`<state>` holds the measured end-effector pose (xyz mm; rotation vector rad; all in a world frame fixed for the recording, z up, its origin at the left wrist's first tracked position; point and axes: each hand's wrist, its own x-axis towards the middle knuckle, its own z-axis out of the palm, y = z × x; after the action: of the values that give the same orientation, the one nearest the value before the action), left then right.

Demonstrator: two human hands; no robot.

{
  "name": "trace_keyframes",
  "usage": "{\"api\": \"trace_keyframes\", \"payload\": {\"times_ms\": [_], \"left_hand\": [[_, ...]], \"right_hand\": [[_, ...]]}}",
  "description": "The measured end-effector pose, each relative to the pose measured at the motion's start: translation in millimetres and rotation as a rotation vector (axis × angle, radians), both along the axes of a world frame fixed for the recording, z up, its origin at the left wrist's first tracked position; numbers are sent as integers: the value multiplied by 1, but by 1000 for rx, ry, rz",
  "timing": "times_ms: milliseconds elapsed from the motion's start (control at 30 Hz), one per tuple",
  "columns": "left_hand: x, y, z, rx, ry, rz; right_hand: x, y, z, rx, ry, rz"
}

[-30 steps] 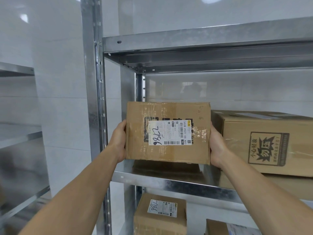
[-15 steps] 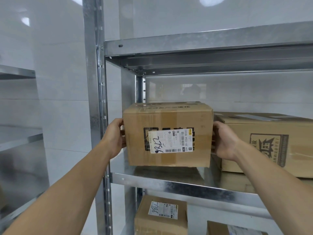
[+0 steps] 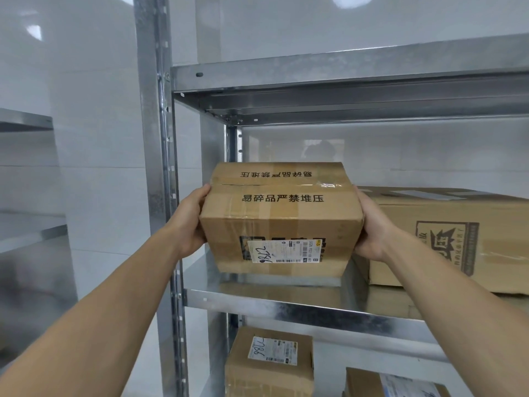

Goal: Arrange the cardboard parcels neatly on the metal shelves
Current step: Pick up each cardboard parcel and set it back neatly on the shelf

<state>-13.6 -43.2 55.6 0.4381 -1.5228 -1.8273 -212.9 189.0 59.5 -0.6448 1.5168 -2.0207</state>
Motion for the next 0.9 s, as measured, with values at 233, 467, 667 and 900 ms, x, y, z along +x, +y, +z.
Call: {"api": "trace_keyframes", "payload": {"times_ms": [233, 467, 667, 900], "left_hand": [[5, -9, -4, 23, 9, 33], [4, -7, -7, 38, 22, 32], [-4, 1, -11, 45, 3, 99], [1, -1, -5, 27, -53, 110]], "right_hand": [[-4, -5, -1, 9, -26, -43], [-6, -5, -5, 8, -18, -116], [-8, -11, -14, -1, -38, -142], [0, -7, -14, 23, 49, -131]]}}
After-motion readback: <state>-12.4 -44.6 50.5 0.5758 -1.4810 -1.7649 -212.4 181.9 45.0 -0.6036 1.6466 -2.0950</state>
